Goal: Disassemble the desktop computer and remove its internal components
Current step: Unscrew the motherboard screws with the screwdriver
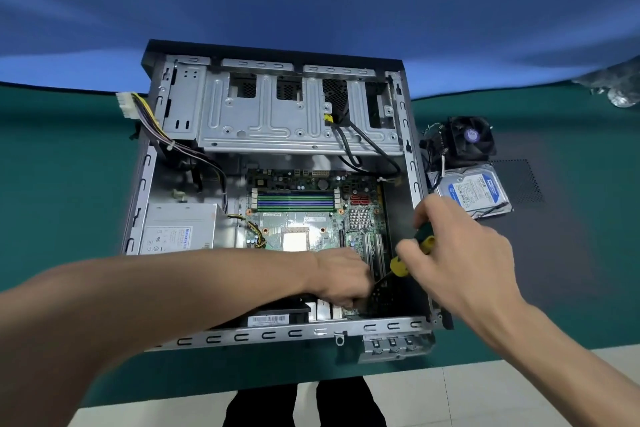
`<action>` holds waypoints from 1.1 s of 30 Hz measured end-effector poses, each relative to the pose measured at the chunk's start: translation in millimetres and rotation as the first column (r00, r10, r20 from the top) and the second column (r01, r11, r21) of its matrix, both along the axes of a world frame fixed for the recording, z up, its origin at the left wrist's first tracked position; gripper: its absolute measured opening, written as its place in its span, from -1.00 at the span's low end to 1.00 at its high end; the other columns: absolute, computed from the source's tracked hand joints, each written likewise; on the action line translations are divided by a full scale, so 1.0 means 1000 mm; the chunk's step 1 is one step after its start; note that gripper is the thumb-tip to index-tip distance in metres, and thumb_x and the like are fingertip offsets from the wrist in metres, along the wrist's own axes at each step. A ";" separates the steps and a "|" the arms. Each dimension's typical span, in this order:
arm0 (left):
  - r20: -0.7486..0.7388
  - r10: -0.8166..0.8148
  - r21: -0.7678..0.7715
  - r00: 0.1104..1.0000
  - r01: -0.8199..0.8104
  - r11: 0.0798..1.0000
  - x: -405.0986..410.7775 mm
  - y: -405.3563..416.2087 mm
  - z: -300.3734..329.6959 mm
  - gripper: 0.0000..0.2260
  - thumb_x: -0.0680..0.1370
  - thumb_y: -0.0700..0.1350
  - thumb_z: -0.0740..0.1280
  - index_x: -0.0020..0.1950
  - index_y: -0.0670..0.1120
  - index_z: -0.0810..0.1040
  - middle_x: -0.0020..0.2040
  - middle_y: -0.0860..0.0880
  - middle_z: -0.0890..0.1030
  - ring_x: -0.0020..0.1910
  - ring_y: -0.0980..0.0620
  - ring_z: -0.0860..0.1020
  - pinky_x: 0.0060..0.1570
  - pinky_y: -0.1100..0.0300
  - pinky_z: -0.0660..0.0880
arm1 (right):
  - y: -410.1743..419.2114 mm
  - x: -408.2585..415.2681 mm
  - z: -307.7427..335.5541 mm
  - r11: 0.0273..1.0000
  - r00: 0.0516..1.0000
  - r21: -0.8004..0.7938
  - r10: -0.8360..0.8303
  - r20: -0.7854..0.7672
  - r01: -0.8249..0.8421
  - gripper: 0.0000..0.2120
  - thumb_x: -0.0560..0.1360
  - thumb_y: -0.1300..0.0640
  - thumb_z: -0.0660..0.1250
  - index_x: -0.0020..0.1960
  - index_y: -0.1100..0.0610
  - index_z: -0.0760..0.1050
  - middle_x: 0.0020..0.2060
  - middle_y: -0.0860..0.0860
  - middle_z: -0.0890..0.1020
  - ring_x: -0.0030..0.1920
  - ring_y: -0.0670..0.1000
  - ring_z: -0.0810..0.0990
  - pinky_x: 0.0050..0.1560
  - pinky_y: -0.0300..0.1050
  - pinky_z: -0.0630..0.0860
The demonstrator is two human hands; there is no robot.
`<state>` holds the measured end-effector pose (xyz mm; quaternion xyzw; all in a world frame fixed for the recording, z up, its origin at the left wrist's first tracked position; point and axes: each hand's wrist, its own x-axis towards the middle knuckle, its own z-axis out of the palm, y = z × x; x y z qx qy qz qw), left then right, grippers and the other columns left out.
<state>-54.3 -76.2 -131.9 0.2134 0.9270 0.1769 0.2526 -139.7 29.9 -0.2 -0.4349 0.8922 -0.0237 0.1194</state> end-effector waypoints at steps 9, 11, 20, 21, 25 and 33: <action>0.431 0.406 0.105 0.806 -0.491 0.865 0.008 -0.013 -0.018 -0.79 0.51 -0.21 0.35 0.12 -0.06 0.63 0.14 0.04 0.63 0.11 0.08 0.56 0.01 0.28 0.40 | 0.011 -0.001 -0.004 0.997 0.978 -0.075 0.009 0.209 0.007 -0.85 0.31 -0.05 0.21 -0.21 -0.05 0.26 -0.39 -0.12 0.44 -0.43 -0.11 0.42 -0.43 -0.23 0.28; 0.461 0.447 0.145 0.766 -0.563 0.814 0.016 -0.013 -0.021 -0.73 0.51 -0.25 0.33 0.17 -0.03 0.62 0.20 0.05 0.60 0.12 0.09 0.54 -0.02 0.32 0.36 | 0.014 0.002 -0.008 0.997 0.970 -0.074 0.007 0.243 0.012 -0.85 0.32 -0.03 0.23 -0.20 -0.06 0.26 -0.40 -0.11 0.45 -0.43 -0.11 0.42 -0.41 -0.23 0.34; 0.442 0.501 0.149 0.744 -0.612 0.777 0.021 -0.006 -0.024 -0.70 0.48 -0.31 0.25 0.08 -0.05 0.66 0.10 0.05 0.65 0.06 0.08 0.57 0.00 0.26 0.44 | 0.021 0.007 -0.014 0.993 0.963 -0.112 0.006 0.268 0.025 -0.86 0.35 0.00 0.23 -0.15 -0.04 0.29 -0.32 -0.10 0.47 -0.39 -0.07 0.45 -0.34 -0.09 0.39; 0.443 0.501 0.150 0.743 -0.613 0.776 0.021 -0.006 -0.024 -0.70 0.48 -0.32 0.25 0.08 -0.05 0.66 0.10 0.04 0.65 0.06 0.08 0.57 0.00 0.25 0.45 | 0.021 0.007 -0.015 0.994 0.963 -0.110 0.009 0.269 0.022 -0.86 0.35 0.01 0.23 -0.15 -0.04 0.29 -0.32 -0.10 0.47 -0.40 -0.07 0.45 -0.35 -0.12 0.39; 0.432 0.505 0.151 0.747 -0.612 0.777 0.022 -0.006 -0.024 -0.71 0.49 -0.31 0.26 0.07 -0.04 0.66 0.10 0.05 0.65 0.05 0.09 0.56 0.01 0.23 0.46 | 0.023 0.008 -0.016 0.994 0.964 -0.109 0.010 0.266 0.020 -0.86 0.36 0.02 0.25 -0.16 -0.04 0.29 -0.36 -0.10 0.45 -0.45 -0.07 0.42 -0.38 -0.26 0.34; 0.430 0.508 0.148 0.747 -0.613 0.776 0.021 -0.006 -0.025 -0.71 0.48 -0.30 0.26 0.05 -0.03 0.68 0.07 0.06 0.66 -0.09 0.17 0.50 -0.09 0.29 0.40 | 0.023 0.010 -0.016 0.996 0.966 -0.087 0.011 0.260 0.012 -0.88 0.36 -0.02 0.19 -0.16 -0.05 0.26 -0.39 -0.07 0.43 -0.48 -0.07 0.36 -0.38 -0.23 0.34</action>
